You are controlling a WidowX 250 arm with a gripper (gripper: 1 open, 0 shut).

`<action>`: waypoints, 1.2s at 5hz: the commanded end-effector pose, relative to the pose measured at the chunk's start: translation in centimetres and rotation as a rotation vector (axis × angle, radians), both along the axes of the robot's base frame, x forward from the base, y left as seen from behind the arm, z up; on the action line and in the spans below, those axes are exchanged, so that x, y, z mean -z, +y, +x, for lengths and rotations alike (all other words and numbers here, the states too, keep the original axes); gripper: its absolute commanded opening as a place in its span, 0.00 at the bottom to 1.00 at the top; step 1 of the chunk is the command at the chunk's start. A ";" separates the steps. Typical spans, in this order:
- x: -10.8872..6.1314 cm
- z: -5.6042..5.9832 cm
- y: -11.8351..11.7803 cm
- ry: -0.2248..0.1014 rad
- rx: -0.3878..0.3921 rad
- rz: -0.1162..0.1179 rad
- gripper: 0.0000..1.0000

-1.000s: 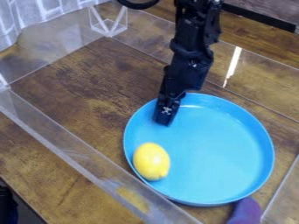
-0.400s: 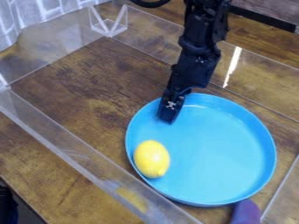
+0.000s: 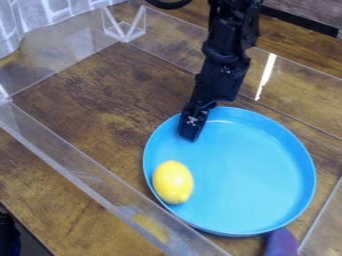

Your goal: Move the carrot to the left side

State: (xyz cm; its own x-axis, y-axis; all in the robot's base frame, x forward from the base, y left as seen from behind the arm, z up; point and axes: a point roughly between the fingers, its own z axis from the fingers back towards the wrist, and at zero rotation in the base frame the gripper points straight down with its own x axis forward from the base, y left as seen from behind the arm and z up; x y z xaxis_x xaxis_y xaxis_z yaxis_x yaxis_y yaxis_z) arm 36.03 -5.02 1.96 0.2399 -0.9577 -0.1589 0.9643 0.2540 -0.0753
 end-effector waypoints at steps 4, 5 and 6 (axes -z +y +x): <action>1.1 0.5 4.3 0.064 0.056 0.010 1.00; 1.1 0.2 3.2 0.066 0.114 0.020 1.00; 1.1 -0.3 2.9 0.070 0.095 0.026 1.00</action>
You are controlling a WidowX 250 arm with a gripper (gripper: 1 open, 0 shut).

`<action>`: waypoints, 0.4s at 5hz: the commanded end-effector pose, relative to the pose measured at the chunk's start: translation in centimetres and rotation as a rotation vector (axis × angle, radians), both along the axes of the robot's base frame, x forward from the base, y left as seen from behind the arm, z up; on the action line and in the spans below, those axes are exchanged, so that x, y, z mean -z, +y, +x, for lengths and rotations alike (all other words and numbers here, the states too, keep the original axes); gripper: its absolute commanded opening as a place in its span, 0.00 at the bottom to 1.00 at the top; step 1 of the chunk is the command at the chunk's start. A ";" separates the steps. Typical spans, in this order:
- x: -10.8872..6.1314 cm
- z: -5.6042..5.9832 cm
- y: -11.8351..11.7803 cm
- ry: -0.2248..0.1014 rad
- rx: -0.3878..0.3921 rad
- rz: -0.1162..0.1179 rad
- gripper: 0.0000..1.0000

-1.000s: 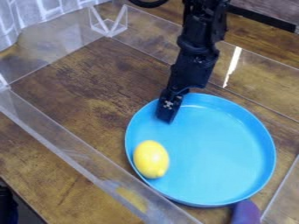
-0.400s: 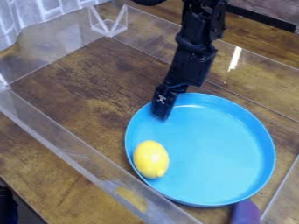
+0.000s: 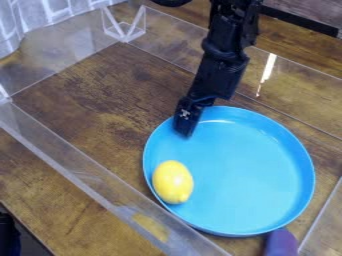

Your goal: Move the carrot to the left side

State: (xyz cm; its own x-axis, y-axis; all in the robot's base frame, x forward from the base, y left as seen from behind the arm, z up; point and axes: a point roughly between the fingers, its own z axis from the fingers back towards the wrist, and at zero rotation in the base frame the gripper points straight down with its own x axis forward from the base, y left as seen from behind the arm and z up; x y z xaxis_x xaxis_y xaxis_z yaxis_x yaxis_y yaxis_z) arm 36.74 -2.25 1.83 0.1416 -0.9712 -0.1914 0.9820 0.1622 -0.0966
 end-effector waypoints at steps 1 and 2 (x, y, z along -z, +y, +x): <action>1.0 -1.5 -0.3 0.044 -0.019 0.011 1.00; 0.9 -2.8 -0.4 0.045 0.008 0.022 1.00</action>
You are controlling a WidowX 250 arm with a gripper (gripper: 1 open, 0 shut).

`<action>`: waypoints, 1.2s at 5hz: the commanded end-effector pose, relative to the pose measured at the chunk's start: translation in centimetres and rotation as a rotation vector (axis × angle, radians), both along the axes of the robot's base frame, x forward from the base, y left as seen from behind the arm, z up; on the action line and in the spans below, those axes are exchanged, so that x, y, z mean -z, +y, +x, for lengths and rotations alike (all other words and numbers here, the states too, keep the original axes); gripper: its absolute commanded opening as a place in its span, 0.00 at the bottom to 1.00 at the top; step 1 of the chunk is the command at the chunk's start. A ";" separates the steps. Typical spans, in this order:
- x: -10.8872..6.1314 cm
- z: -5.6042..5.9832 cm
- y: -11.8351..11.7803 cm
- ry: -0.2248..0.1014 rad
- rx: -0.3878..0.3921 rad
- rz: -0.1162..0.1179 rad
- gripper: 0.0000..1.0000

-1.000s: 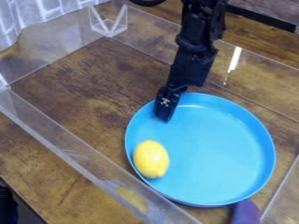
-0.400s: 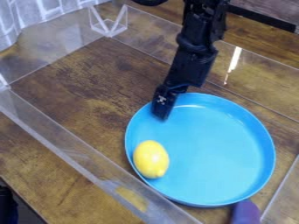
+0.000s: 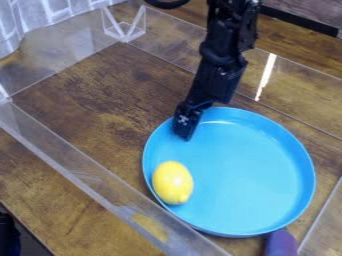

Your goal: Move the carrot to the left side

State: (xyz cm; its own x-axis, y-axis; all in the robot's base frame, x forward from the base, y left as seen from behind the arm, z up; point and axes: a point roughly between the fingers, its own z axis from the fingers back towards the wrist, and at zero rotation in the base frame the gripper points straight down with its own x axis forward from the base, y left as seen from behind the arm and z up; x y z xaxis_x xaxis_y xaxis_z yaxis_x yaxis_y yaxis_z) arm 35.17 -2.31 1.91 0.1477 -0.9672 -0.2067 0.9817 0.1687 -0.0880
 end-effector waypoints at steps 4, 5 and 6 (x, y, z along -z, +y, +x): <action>1.2 -4.2 -2.3 0.073 0.182 0.039 1.00; 1.4 -4.5 -2.8 0.081 0.176 0.041 1.00; 1.4 -4.9 -3.5 0.086 0.174 0.041 1.00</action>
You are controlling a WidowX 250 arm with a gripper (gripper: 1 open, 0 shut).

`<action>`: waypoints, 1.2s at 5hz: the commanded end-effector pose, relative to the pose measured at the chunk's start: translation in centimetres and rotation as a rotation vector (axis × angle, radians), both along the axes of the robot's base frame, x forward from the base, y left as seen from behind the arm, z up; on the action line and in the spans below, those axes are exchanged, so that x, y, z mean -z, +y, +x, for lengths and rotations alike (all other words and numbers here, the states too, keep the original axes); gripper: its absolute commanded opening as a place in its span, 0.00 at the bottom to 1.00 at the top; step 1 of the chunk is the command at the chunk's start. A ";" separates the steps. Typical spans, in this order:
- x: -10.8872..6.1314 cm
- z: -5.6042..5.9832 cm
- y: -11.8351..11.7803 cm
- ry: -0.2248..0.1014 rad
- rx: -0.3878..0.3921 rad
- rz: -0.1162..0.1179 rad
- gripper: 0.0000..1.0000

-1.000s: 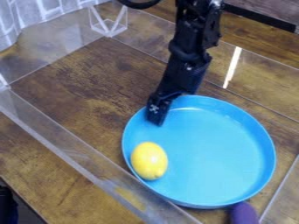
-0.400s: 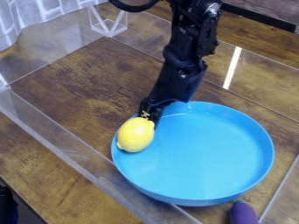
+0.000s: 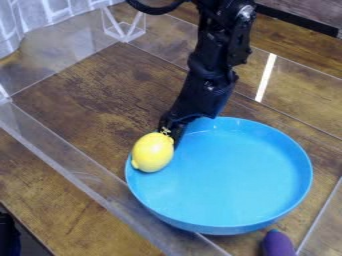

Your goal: Move the carrot to the left side

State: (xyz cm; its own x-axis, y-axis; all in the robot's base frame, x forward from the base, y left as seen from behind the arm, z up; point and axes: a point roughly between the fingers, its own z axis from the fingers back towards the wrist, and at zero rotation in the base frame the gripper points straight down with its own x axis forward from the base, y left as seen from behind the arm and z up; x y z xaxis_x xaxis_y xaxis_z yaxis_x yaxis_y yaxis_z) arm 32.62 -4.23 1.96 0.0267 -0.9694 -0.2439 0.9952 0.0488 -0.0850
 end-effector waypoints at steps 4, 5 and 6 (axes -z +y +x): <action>1.3 -1.1 -4.8 0.075 0.120 -0.010 0.00; 1.2 0.1 -5.1 0.073 0.109 -0.014 0.00; 0.9 0.9 -5.2 0.071 0.148 -0.018 1.00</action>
State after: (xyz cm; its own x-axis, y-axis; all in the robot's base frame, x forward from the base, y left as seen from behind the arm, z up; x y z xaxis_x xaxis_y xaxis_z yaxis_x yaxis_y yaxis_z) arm 33.90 -8.15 1.60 -0.0822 -0.9684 -0.2355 0.9889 -0.0499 -0.1397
